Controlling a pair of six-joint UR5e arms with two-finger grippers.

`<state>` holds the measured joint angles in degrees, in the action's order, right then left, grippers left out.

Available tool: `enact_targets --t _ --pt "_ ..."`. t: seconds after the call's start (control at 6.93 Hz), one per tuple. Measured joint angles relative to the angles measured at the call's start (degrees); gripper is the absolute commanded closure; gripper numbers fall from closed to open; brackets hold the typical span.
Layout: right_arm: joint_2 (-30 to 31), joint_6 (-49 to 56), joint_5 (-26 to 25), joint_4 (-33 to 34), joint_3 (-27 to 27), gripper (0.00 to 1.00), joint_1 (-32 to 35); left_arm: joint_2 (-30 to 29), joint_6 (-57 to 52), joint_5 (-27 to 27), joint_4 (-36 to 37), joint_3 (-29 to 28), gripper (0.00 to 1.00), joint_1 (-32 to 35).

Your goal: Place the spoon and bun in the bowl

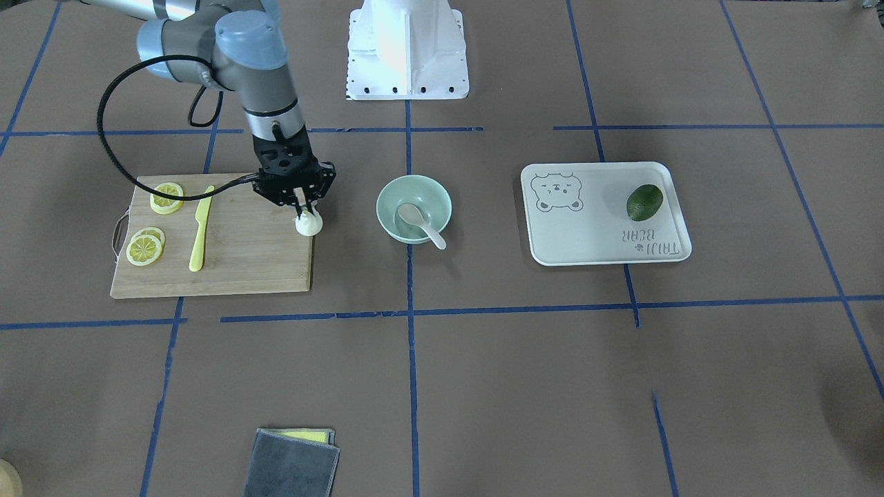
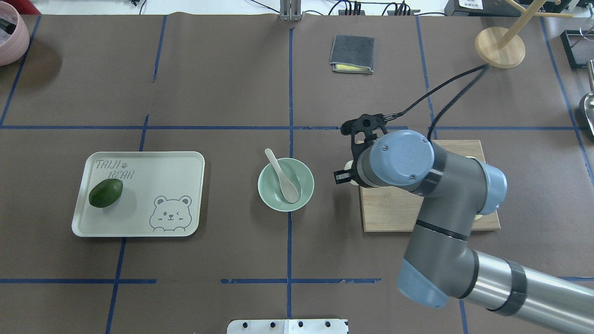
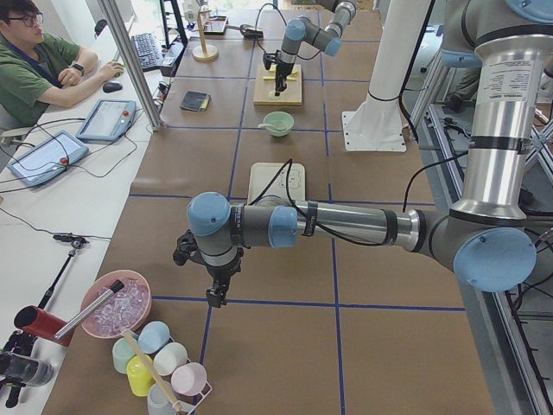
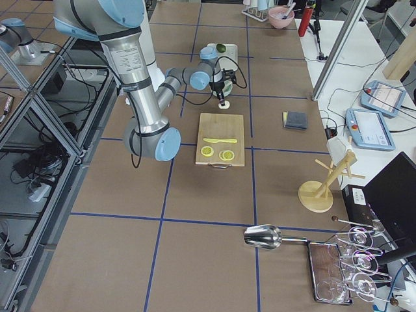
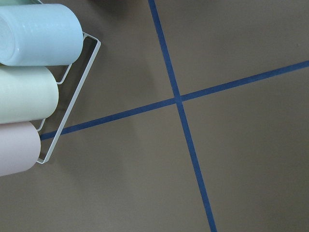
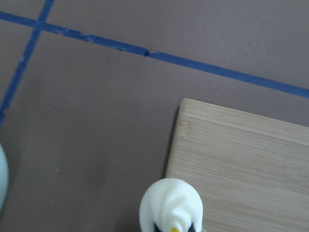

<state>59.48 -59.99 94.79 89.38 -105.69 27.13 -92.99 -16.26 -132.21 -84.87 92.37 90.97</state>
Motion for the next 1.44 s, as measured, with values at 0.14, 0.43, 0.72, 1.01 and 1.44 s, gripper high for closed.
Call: enact_targets --t 0.14,0.43,0.72,1.01,1.44 --pt "-6.0 -2.9 -0.3 3.9 1.9 1.0 -1.0 0.0 0.0 -0.3 0.0 0.0 0.0 0.0" --pt "-14.8 -7.7 -3.7 6.4 9.5 0.64 -4.7 0.0 0.0 -0.7 0.0 0.0 0.0 0.0" --pt "-17.1 -9.2 -6.0 6.6 13.3 0.0 -7.2 0.0 -0.1 -0.8 0.0 0.0 0.0 0.0" --pt "-17.4 -9.1 -7.2 6.6 13.7 0.0 -7.6 0.0 -0.1 -0.8 0.1 0.0 0.0 0.0" --pt "-17.0 -6.7 -6.4 6.8 11.1 0.0 -5.8 -0.1 -0.1 -0.8 0.1 -0.1 0.0 -0.1"
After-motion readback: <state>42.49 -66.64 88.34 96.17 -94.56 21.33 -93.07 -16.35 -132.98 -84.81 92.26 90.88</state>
